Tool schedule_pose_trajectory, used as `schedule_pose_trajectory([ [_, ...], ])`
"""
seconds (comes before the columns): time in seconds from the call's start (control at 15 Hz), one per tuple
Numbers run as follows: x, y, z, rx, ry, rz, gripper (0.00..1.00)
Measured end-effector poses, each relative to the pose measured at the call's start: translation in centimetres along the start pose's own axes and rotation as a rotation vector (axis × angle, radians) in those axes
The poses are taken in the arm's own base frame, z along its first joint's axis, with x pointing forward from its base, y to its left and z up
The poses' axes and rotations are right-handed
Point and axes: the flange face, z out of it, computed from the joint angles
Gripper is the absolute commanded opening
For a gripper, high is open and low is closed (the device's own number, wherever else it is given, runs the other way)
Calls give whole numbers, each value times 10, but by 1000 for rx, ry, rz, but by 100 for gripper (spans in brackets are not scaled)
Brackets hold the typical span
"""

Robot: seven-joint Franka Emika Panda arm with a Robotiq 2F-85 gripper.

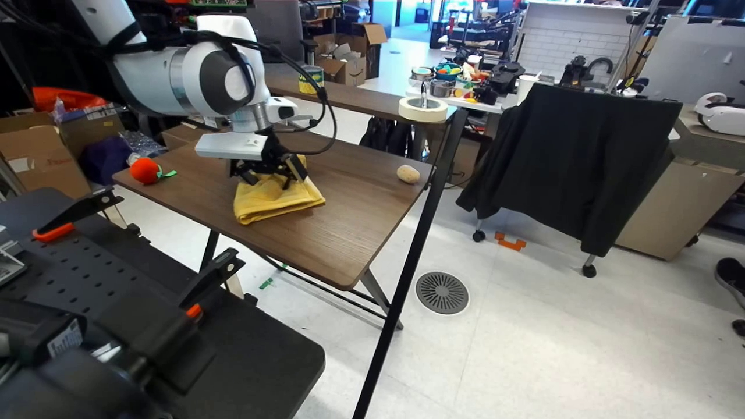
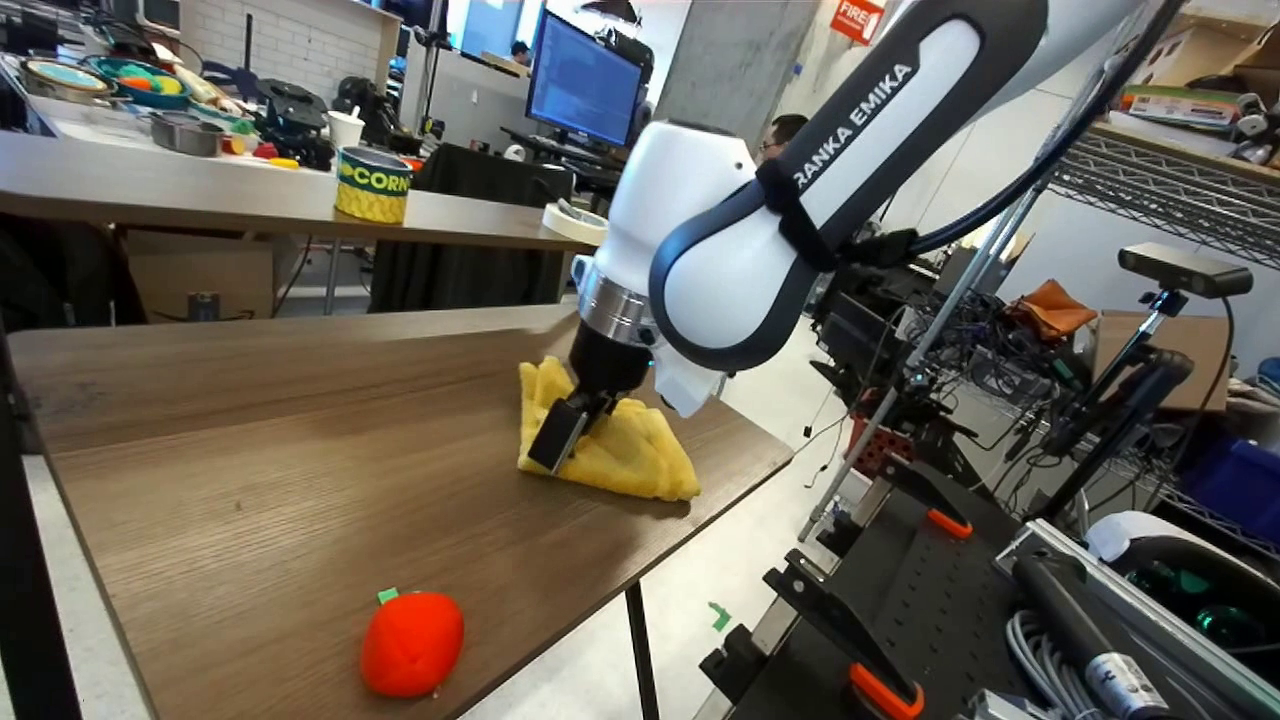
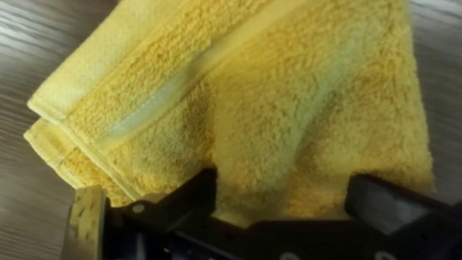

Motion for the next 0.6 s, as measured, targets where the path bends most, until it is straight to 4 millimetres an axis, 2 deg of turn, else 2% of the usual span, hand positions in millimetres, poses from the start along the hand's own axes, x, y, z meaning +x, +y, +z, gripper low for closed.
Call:
schedule_pose_trajectory([
  [0.2, 8, -64, -15, 41, 32, -160, 100],
  [0.33, 12, -93, -29, 66, 52, -253, 100],
  [0.47, 12, -94, -38, 66, 59, -279, 100],
  [0.6, 5, -67, -36, 40, 41, -239, 100],
])
